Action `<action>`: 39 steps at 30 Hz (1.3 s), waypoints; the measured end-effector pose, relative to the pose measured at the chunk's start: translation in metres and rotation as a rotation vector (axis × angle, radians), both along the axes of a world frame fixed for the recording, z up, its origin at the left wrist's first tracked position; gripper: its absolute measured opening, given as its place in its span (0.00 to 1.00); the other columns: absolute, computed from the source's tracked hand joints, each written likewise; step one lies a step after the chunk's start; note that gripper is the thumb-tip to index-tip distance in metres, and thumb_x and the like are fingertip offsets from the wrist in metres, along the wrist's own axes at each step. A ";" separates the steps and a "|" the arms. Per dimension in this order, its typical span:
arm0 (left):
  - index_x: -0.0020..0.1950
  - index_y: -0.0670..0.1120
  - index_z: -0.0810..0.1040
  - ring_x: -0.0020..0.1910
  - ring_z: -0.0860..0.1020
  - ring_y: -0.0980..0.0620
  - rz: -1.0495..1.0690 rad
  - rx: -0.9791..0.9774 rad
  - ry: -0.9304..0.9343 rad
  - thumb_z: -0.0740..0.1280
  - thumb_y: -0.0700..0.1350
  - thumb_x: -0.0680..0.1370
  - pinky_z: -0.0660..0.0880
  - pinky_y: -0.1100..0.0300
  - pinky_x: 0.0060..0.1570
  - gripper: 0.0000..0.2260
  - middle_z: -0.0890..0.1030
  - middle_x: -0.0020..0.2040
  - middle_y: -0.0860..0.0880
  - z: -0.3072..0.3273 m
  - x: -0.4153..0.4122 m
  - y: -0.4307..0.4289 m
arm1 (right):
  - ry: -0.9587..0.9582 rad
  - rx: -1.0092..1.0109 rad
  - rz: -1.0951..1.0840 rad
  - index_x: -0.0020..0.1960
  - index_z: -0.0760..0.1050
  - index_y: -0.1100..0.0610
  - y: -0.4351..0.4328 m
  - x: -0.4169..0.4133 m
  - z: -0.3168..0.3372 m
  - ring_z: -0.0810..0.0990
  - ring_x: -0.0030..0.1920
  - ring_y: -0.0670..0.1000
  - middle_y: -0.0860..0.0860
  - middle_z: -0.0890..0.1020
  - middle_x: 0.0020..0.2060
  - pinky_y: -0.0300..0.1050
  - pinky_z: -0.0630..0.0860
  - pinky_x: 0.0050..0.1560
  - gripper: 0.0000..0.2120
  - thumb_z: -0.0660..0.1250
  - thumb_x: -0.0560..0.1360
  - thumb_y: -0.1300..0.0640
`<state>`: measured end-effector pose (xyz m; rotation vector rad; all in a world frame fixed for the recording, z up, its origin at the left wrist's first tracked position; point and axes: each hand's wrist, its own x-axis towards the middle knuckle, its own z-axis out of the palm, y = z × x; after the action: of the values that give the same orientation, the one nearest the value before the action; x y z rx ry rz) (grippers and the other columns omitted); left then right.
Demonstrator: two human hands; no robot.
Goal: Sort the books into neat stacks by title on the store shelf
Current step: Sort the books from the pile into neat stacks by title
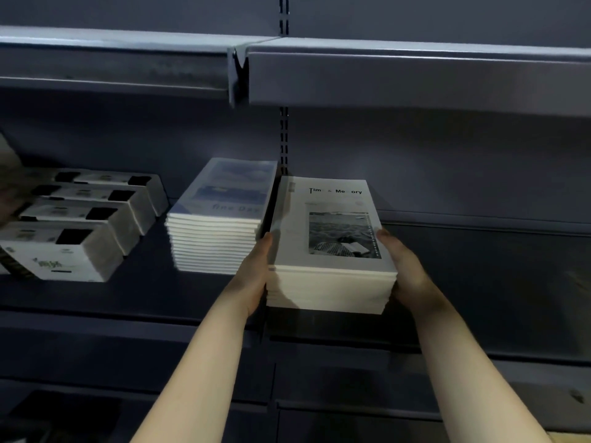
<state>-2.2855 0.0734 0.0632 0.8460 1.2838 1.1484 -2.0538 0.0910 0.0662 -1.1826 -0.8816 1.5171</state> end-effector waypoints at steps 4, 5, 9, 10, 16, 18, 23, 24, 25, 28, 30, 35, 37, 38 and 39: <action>0.64 0.51 0.75 0.59 0.77 0.50 -0.129 -0.059 0.130 0.61 0.65 0.75 0.69 0.53 0.64 0.25 0.80 0.59 0.49 0.002 -0.024 -0.008 | -0.275 0.086 -0.167 0.52 0.80 0.56 0.008 0.008 0.021 0.83 0.47 0.55 0.54 0.85 0.45 0.51 0.77 0.50 0.06 0.66 0.77 0.57; 0.62 0.50 0.76 0.57 0.78 0.50 -0.155 -0.069 0.169 0.61 0.62 0.77 0.72 0.54 0.61 0.21 0.81 0.57 0.49 0.003 -0.033 -0.011 | -0.335 0.144 -0.240 0.48 0.79 0.55 0.006 0.006 0.029 0.82 0.46 0.52 0.50 0.84 0.42 0.48 0.76 0.47 0.04 0.65 0.77 0.58; 0.52 0.44 0.79 0.47 0.82 0.49 -0.155 -0.059 0.439 0.61 0.54 0.79 0.75 0.57 0.49 0.15 0.84 0.47 0.46 0.010 -0.082 -0.026 | -0.460 0.375 -0.278 0.53 0.78 0.52 0.003 -0.031 0.055 0.79 0.47 0.43 0.45 0.81 0.46 0.36 0.73 0.43 0.10 0.61 0.79 0.61; 0.50 0.43 0.79 0.44 0.82 0.48 -0.123 -0.048 0.530 0.61 0.53 0.80 0.74 0.57 0.46 0.14 0.84 0.45 0.45 0.011 -0.096 -0.028 | -0.548 0.423 -0.238 0.57 0.78 0.52 0.004 -0.043 0.058 0.78 0.50 0.44 0.45 0.80 0.50 0.35 0.73 0.47 0.12 0.61 0.79 0.62; 0.51 0.46 0.81 0.51 0.78 0.44 0.191 0.077 1.068 0.61 0.52 0.79 0.71 0.57 0.49 0.13 0.82 0.51 0.44 0.027 -0.159 -0.026 | -1.097 0.605 -0.036 0.65 0.75 0.51 0.002 -0.107 0.068 0.77 0.41 0.42 0.48 0.80 0.54 0.34 0.67 0.48 0.16 0.65 0.77 0.55; 0.62 0.45 0.76 0.59 0.74 0.43 0.283 0.198 0.999 0.59 0.51 0.80 0.67 0.58 0.54 0.15 0.78 0.60 0.44 0.036 -0.160 -0.019 | -1.106 0.627 0.093 0.65 0.76 0.51 0.007 -0.125 0.064 0.78 0.52 0.44 0.47 0.80 0.59 0.33 0.67 0.50 0.18 0.69 0.75 0.52; 0.62 0.50 0.77 0.58 0.77 0.47 0.309 0.177 0.309 0.62 0.73 0.65 0.69 0.48 0.65 0.36 0.81 0.57 0.48 0.033 -0.164 0.016 | -1.070 0.612 0.194 0.69 0.73 0.50 0.015 -0.149 0.050 0.77 0.62 0.48 0.48 0.78 0.64 0.40 0.71 0.64 0.28 0.74 0.71 0.50; 0.61 0.48 0.78 0.56 0.78 0.48 0.280 0.164 0.254 0.62 0.71 0.66 0.70 0.48 0.64 0.34 0.82 0.55 0.48 0.032 -0.162 0.021 | -1.064 0.610 0.189 0.70 0.72 0.51 0.016 -0.150 0.049 0.76 0.63 0.48 0.49 0.78 0.64 0.40 0.71 0.65 0.29 0.75 0.71 0.50; 0.60 0.47 0.78 0.55 0.79 0.48 0.255 0.163 0.238 0.62 0.67 0.70 0.71 0.48 0.63 0.29 0.82 0.53 0.48 0.032 -0.160 0.024 | -1.068 0.616 0.187 0.70 0.73 0.51 0.017 -0.150 0.048 0.76 0.63 0.48 0.49 0.78 0.64 0.40 0.71 0.65 0.29 0.75 0.70 0.50; 0.51 0.48 0.80 0.51 0.80 0.50 0.213 0.158 0.237 0.60 0.57 0.78 0.72 0.54 0.59 0.16 0.83 0.47 0.48 0.031 -0.155 0.032 | -1.054 0.636 0.221 0.69 0.74 0.53 0.019 -0.153 0.047 0.78 0.61 0.48 0.49 0.80 0.61 0.38 0.72 0.62 0.30 0.76 0.68 0.50; 0.48 0.47 0.81 0.49 0.81 0.50 0.175 0.166 0.161 0.60 0.54 0.79 0.73 0.57 0.55 0.14 0.85 0.43 0.48 0.029 -0.156 0.039 | -1.072 0.649 0.212 0.69 0.74 0.54 0.021 -0.157 0.046 0.78 0.61 0.47 0.49 0.80 0.62 0.31 0.69 0.58 0.30 0.76 0.69 0.49; 0.51 0.42 0.79 0.39 0.81 0.52 0.152 0.162 0.031 0.61 0.48 0.80 0.75 0.63 0.40 0.11 0.84 0.37 0.48 0.031 -0.158 0.047 | -1.051 0.647 0.224 0.70 0.72 0.56 0.023 -0.163 0.047 0.75 0.64 0.47 0.50 0.78 0.64 0.27 0.64 0.58 0.28 0.74 0.72 0.53; 0.51 0.42 0.79 0.41 0.82 0.50 0.171 0.150 0.013 0.63 0.48 0.80 0.75 0.59 0.45 0.11 0.84 0.39 0.47 0.031 -0.162 0.048 | -1.028 0.649 0.229 0.70 0.72 0.56 0.023 -0.165 0.047 0.75 0.64 0.48 0.50 0.78 0.63 0.33 0.67 0.63 0.27 0.74 0.72 0.55; 0.51 0.42 0.79 0.43 0.82 0.49 0.176 0.141 0.016 0.63 0.49 0.79 0.76 0.57 0.49 0.11 0.85 0.40 0.47 0.032 -0.162 0.048 | -1.023 0.649 0.231 0.69 0.72 0.55 0.022 -0.166 0.047 0.76 0.63 0.48 0.50 0.79 0.62 0.34 0.68 0.62 0.27 0.73 0.72 0.55; 0.51 0.42 0.80 0.45 0.82 0.48 0.183 0.128 0.026 0.64 0.49 0.79 0.76 0.55 0.53 0.12 0.85 0.42 0.46 0.031 -0.163 0.049 | -1.016 0.648 0.233 0.69 0.72 0.55 0.022 -0.166 0.048 0.76 0.63 0.48 0.50 0.79 0.62 0.34 0.68 0.61 0.26 0.73 0.73 0.56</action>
<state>-2.4482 0.1220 0.0945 0.8530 1.3413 1.3803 -2.2197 0.1132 0.1138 -1.3414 -2.0463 0.5865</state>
